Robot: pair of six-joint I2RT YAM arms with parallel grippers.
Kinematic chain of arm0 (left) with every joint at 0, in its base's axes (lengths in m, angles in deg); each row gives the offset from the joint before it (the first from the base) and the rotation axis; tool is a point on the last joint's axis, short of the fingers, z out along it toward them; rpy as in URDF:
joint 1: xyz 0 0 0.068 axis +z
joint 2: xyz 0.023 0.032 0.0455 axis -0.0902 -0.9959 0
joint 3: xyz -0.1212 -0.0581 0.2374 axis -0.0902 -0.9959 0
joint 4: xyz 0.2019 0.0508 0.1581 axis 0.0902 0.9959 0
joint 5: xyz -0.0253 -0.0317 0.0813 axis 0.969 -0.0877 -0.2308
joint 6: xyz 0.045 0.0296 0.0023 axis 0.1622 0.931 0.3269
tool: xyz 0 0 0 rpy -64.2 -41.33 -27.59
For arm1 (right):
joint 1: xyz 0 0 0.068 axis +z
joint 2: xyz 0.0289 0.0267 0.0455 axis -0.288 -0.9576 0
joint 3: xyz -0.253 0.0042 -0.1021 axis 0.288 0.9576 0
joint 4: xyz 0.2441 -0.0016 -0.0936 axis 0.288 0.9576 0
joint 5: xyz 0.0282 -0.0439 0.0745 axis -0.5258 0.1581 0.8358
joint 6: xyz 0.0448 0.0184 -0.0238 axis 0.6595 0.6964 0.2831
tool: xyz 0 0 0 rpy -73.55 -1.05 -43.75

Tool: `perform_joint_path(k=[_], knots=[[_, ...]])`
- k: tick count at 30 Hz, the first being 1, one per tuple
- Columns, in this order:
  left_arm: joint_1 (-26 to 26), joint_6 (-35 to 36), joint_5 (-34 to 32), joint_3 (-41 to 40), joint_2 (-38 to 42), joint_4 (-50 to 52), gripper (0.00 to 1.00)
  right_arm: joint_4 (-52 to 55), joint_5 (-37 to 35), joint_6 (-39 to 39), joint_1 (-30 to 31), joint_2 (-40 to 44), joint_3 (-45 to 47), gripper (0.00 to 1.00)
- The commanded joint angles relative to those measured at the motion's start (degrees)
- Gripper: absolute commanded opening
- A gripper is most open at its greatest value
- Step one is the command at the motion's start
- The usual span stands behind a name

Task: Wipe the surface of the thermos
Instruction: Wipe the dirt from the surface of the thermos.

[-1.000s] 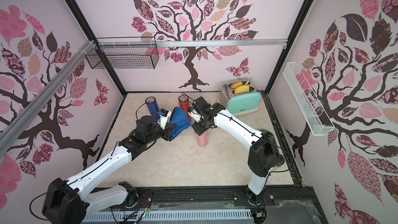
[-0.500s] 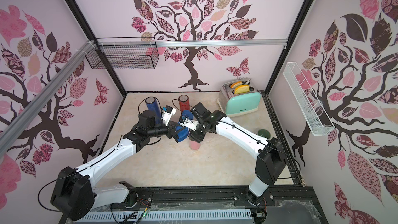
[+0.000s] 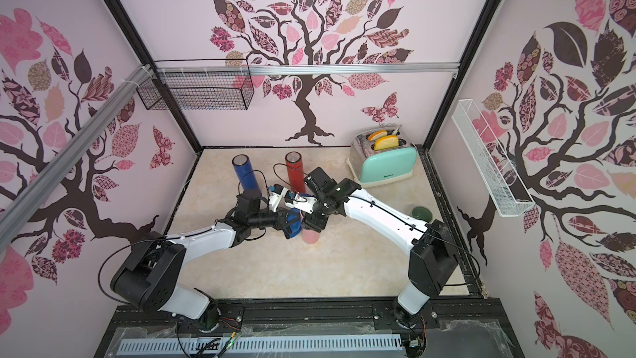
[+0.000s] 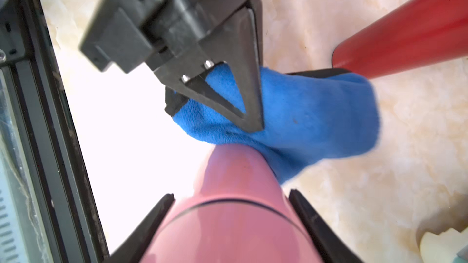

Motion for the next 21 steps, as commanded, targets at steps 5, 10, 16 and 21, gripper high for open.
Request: perform_joint_path(k=[5,10,16,21], knots=[[-0.13,1.53,2.51,-1.12,-1.48,-3.68,0.00,-3.44,4.07,-4.39,0.29,1.21,1.65,0.00],[-0.15,-0.96,8.97,1.75,-1.46,-5.25,0.00,-4.41,5.65,-10.73,0.29,1.66,3.87,0.00],[0.45,-4.70,15.36,9.14,1.12,-4.47,0.00,-4.30,5.97,-15.00,0.29,0.24,4.09,0.00],[2.01,-7.93,19.62,14.21,1.41,-3.38,0.00,-3.41,4.82,-17.29,0.21,-1.84,2.54,0.00]])
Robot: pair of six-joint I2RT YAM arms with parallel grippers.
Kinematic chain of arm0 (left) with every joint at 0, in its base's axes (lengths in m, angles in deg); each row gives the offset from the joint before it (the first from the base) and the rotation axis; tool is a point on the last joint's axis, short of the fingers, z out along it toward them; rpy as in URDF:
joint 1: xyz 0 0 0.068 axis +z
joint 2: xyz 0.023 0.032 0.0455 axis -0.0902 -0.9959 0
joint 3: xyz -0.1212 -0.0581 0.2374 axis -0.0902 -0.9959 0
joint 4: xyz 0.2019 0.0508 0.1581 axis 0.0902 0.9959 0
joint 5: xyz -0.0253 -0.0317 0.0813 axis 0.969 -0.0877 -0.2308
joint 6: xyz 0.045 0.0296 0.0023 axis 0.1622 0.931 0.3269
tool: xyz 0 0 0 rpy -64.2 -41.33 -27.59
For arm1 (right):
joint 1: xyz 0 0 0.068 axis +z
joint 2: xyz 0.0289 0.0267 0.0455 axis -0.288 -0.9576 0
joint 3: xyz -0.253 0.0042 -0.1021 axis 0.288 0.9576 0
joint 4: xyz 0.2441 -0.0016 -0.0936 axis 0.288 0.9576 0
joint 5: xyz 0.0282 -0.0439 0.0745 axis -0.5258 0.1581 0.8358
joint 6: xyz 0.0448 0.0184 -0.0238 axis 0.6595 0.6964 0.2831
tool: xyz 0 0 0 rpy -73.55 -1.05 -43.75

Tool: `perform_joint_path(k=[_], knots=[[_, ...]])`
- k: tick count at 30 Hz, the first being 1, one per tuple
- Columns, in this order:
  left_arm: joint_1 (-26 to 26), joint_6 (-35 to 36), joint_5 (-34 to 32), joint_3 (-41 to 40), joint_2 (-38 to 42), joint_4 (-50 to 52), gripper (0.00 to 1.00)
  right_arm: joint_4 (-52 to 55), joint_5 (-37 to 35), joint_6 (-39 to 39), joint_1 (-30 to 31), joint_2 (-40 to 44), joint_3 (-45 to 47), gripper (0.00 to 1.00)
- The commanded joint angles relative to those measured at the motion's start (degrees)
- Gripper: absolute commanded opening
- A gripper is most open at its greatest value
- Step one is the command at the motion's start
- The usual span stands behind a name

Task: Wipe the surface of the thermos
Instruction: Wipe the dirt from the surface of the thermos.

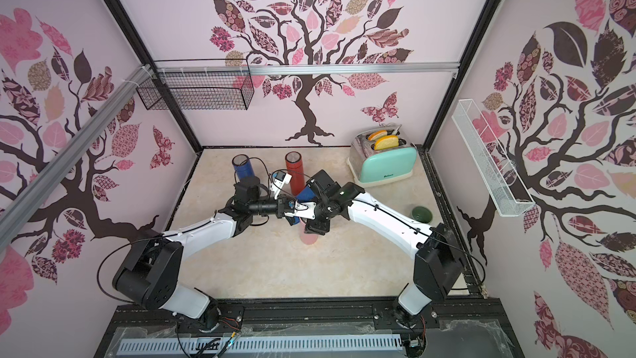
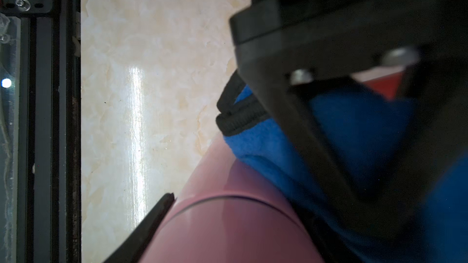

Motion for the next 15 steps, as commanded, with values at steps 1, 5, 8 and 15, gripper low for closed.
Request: perform_joint_path(k=[1,5,8,15], knots=[[1.07,-3.34,6.35,2.96,1.14,-1.26,0.00,-1.23,-0.24,-3.60,0.23,-3.59,-0.79,0.00],[1.99,-4.01,8.83,3.08,-0.26,-0.74,0.00,-1.09,-0.67,-5.21,-0.34,-4.62,-2.56,0.00],[2.03,-3.91,9.30,1.24,-2.12,-1.01,0.00,-0.66,-1.19,-6.30,-1.07,-5.50,-4.32,0.00],[2.02,-3.06,6.72,-5.32,-7.79,-3.24,0.00,0.32,-0.87,-8.45,-3.31,-6.78,-7.08,0.00]])
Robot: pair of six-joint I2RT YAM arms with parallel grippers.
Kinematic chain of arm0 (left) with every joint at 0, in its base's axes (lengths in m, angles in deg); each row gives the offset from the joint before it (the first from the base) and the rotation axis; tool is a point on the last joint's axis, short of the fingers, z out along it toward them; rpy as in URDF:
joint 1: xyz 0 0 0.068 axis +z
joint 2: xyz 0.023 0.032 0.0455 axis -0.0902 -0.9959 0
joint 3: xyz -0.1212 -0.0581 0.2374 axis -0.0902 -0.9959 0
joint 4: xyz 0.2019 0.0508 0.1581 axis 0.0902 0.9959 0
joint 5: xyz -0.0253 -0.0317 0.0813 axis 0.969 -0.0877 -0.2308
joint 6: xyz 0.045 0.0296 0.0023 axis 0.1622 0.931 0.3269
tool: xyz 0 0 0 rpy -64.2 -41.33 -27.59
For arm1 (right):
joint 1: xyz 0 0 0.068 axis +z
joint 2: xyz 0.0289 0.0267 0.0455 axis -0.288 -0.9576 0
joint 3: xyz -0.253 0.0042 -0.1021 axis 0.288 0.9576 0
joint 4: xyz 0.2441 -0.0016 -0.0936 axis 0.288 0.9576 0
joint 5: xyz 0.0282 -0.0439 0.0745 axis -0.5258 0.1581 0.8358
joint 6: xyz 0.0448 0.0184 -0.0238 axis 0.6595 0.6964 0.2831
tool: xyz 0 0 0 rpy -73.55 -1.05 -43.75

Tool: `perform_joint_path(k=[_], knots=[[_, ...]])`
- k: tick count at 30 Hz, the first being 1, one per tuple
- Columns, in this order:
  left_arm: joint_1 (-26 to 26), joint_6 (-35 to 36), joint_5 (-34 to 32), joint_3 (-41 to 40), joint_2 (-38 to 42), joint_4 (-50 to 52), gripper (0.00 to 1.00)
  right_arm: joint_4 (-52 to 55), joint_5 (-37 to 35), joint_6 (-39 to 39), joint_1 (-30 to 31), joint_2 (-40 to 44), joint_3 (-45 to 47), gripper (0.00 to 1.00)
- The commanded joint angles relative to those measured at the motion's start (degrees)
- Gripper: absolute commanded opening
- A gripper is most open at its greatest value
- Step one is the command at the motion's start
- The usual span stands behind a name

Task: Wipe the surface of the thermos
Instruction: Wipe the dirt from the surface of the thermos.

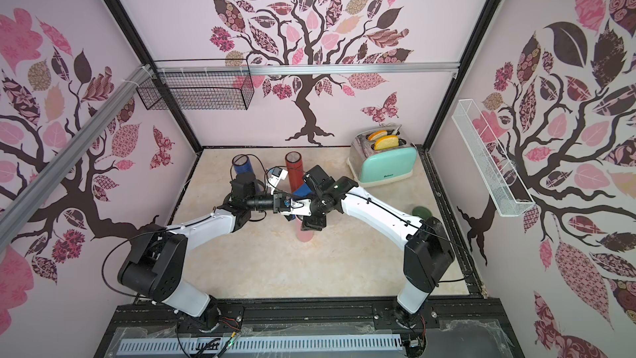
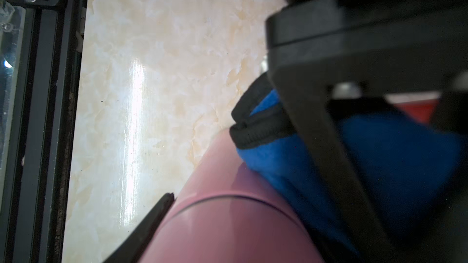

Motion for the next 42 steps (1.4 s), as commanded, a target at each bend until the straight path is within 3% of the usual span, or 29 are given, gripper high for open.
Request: perform_joint_path(k=[1,10,17,25,34,42], knots=[[-1.01,1.16,1.77,-3.59,-3.72,1.37,0.00,-1.97,-2.94,-3.26,-2.04,-2.17,-1.89,0.00],[-1.03,5.69,-0.32,-4.70,-8.93,3.26,0.00,0.22,-1.66,-6.78,-3.57,-3.80,-4.41,0.00],[-1.01,8.40,1.17,-0.57,-0.43,12.57,0.00,1.33,0.84,-11.15,-3.65,-4.86,-4.35,0.00],[-1.00,6.48,4.96,3.10,4.66,13.63,0.00,3.16,1.26,-13.64,-3.39,-8.26,-6.25,0.00],[-0.97,8.54,7.27,1.24,0.79,13.19,0.00,5.45,-0.68,-15.73,-3.04,-10.68,-11.74,0.00],[-0.98,14.09,2.10,-1.70,-7.97,17.15,0.00,6.94,-1.94,-16.68,-2.52,-12.01,-15.84,0.00]])
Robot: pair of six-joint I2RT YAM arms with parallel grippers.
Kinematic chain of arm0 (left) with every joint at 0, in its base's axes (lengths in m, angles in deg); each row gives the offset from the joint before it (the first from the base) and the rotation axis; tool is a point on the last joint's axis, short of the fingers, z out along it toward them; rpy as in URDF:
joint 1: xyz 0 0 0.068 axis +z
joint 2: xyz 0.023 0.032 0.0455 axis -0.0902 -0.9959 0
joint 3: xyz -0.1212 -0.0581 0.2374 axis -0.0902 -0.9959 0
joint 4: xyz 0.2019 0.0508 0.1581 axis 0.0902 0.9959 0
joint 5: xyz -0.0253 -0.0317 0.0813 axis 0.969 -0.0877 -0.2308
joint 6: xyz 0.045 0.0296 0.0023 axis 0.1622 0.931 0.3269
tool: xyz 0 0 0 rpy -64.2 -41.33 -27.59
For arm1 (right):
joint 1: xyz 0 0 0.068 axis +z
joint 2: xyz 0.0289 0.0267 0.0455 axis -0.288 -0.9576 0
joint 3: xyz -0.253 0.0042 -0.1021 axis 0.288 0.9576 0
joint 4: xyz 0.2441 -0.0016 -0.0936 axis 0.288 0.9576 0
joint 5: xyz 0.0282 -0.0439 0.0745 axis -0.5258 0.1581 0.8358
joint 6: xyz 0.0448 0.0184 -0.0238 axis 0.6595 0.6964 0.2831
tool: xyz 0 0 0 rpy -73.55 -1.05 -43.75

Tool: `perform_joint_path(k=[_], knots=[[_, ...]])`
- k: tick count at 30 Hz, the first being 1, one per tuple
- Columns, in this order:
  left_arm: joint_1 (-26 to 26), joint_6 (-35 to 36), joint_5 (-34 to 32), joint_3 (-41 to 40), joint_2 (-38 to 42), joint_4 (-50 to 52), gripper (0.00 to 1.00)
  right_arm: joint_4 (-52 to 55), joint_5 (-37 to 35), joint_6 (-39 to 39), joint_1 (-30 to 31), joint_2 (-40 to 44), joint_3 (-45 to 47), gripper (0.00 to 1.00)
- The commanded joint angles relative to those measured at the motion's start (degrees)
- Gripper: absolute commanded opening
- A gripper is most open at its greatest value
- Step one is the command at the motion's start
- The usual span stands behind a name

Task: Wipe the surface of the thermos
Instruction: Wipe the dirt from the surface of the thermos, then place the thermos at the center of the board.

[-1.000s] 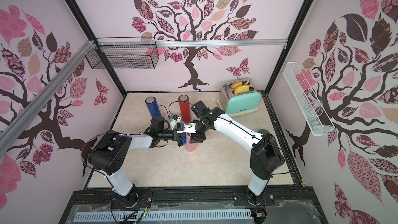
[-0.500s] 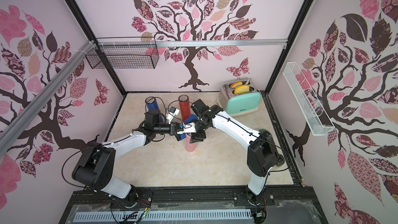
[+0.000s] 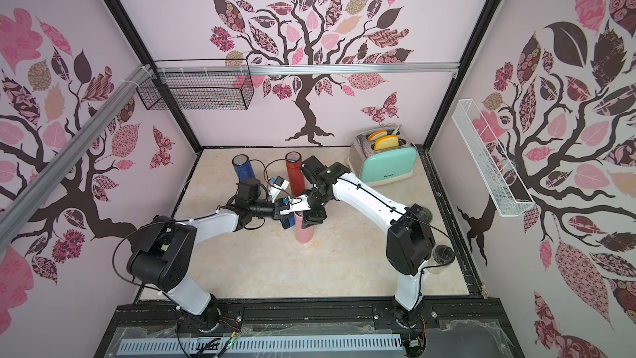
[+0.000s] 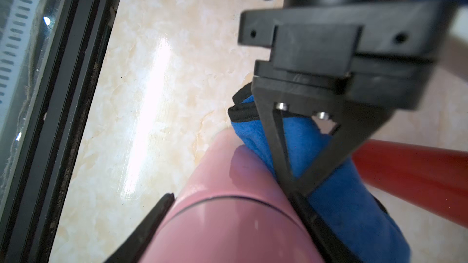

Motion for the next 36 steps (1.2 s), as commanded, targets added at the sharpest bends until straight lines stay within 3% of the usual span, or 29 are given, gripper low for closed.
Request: perform_joint_path(k=[1,12,21,26,32,36], knots=[[-2.10,3.82,3.68,-1.94,-3.89,5.87,0.00,-6.21,-6.98,-2.85,-0.42,-2.21,-2.09,0.00],[-2.10,9.14,2.79,0.07,-5.97,12.86,0.00,-5.66,-8.37,-3.68,-0.02,-3.34,-3.51,0.00],[-1.90,5.87,4.42,-0.62,6.12,12.92,0.00,-6.38,-5.60,-3.33,0.07,-3.43,-1.49,0.00],[-1.22,-0.25,3.70,-1.76,12.10,7.20,0.00,-9.48,-4.32,-2.69,0.29,-1.54,2.68,0.00],[-0.57,-1.04,-3.96,-1.72,18.40,10.81,0.00,-9.30,-3.76,-1.61,0.51,-2.00,3.01,0.00],[0.63,-0.14,-14.80,-2.20,23.02,16.96,0.00,-9.45,-2.83,-0.40,0.60,-2.38,2.88,0.00]])
